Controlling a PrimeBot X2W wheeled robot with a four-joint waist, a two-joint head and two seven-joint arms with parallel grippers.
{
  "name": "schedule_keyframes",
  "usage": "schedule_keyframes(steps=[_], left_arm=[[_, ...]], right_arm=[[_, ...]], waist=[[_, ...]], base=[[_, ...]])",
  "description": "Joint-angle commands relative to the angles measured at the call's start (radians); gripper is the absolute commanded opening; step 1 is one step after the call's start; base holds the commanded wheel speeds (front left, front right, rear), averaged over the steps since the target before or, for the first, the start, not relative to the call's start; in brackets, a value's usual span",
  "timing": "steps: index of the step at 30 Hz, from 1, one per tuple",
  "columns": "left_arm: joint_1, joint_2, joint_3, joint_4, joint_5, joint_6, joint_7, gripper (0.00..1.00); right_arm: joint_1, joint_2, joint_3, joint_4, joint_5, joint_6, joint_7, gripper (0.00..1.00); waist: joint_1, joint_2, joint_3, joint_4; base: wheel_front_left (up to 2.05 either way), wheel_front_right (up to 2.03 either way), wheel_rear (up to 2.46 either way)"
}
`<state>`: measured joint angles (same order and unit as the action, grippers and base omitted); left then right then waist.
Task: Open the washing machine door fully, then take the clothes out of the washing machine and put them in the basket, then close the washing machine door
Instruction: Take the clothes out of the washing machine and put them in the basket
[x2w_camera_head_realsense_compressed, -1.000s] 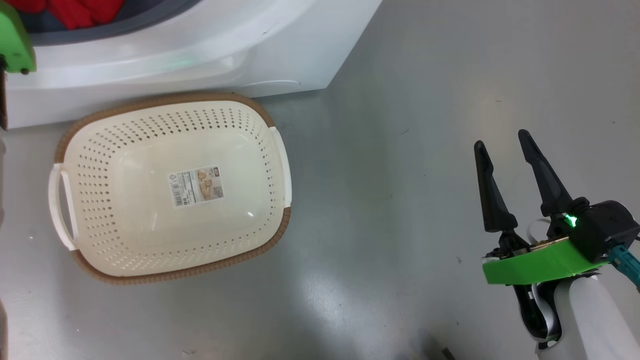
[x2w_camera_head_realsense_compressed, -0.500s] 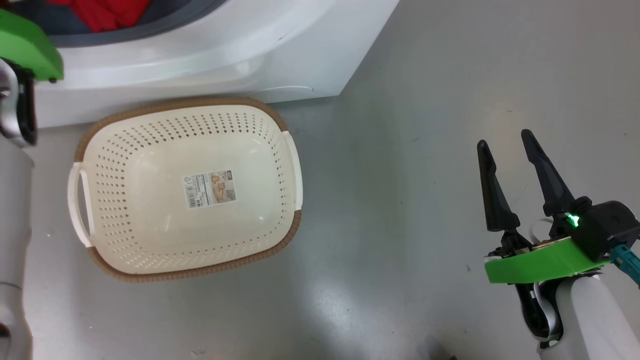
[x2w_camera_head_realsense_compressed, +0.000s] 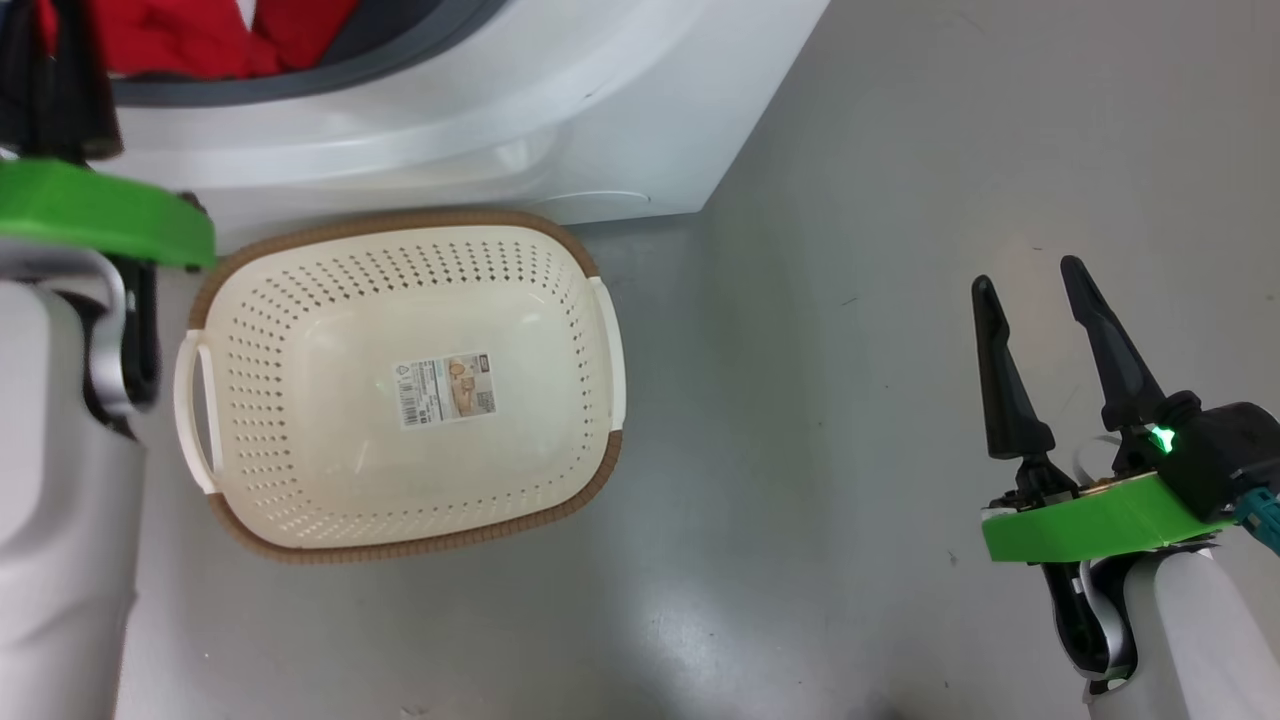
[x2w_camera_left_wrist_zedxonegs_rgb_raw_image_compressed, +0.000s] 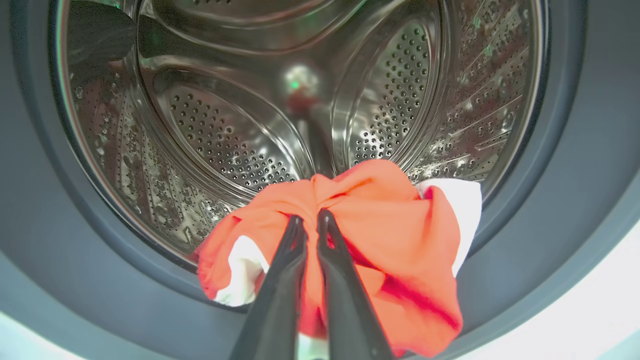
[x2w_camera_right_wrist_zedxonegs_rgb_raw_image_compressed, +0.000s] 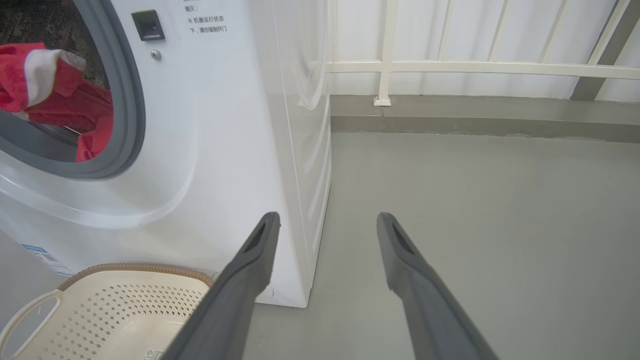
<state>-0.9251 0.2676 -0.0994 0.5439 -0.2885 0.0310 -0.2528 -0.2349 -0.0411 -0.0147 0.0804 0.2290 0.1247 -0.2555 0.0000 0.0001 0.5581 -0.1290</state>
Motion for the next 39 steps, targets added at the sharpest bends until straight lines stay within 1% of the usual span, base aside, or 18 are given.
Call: schedule_keyframes(steps=[1, 9, 10, 12, 17, 22, 32, 35, 39], left_arm=[[0.038, 0.035, 0.026, -0.055, -0.007, 0.010, -0.009, 0.00], [0.208, 0.022, 0.039, -0.290, 0.015, 0.043, -0.009, 0.00], [0.208, 0.022, 0.039, -0.290, 0.015, 0.043, -0.009, 0.00], [0.249, 0.017, 0.045, -0.342, 0.026, 0.049, -0.009, 0.00], [0.343, -0.010, 0.048, -0.434, 0.053, 0.051, -0.009, 0.00], [0.430, -0.048, 0.043, -0.517, 0.091, 0.042, -0.009, 0.00], [0.526, -0.104, 0.056, -0.648, 0.154, 0.029, -0.009, 0.00], [0.554, -0.126, 0.050, -0.653, 0.160, 0.020, -0.009, 0.00], [0.581, -0.149, 0.043, -0.615, 0.154, 0.004, -0.009, 0.00]], right_arm=[[0.010, -0.009, 0.019, -0.023, -0.005, 0.006, -0.006, 1.00], [0.011, -0.009, 0.014, -0.024, -0.008, 0.006, -0.006, 1.00], [0.011, -0.009, 0.014, -0.024, -0.008, 0.006, -0.006, 1.00], [0.009, -0.009, 0.015, -0.024, -0.010, 0.006, -0.006, 1.00], [0.011, -0.009, 0.012, -0.023, -0.015, 0.006, -0.006, 1.00], [0.015, -0.009, 0.006, -0.026, -0.019, 0.006, -0.006, 1.00], [0.014, -0.009, 0.000, -0.025, -0.016, 0.006, -0.006, 1.00], [0.014, -0.009, -0.004, -0.024, -0.017, 0.006, -0.006, 1.00], [0.012, -0.009, -0.001, -0.026, -0.017, 0.006, -0.006, 1.00]], waist=[[0.0000, -0.0001, -0.003, 0.005], [0.0000, -0.0001, -0.016, 0.015], [0.0000, -0.0001, -0.016, 0.015], [0.0000, -0.0001, -0.019, 0.015], [0.0000, -0.0001, -0.034, 0.019], [0.0000, -0.0001, -0.049, 0.027], [0.0000, -0.0001, -0.055, 0.038], [0.0000, -0.0001, -0.058, 0.042], [0.0000, -0.0001, -0.058, 0.043]], base=[[0.00, 0.00, 0.00], [0.00, 0.00, 0.00], [0.00, 0.00, 0.00], [0.00, 0.00, 0.00], [0.00, 0.00, 0.00], [0.00, 0.00, 0.00], [0.00, 0.00, 0.00], [0.00, 0.00, 0.00], [0.00, 0.00, 0.00]])
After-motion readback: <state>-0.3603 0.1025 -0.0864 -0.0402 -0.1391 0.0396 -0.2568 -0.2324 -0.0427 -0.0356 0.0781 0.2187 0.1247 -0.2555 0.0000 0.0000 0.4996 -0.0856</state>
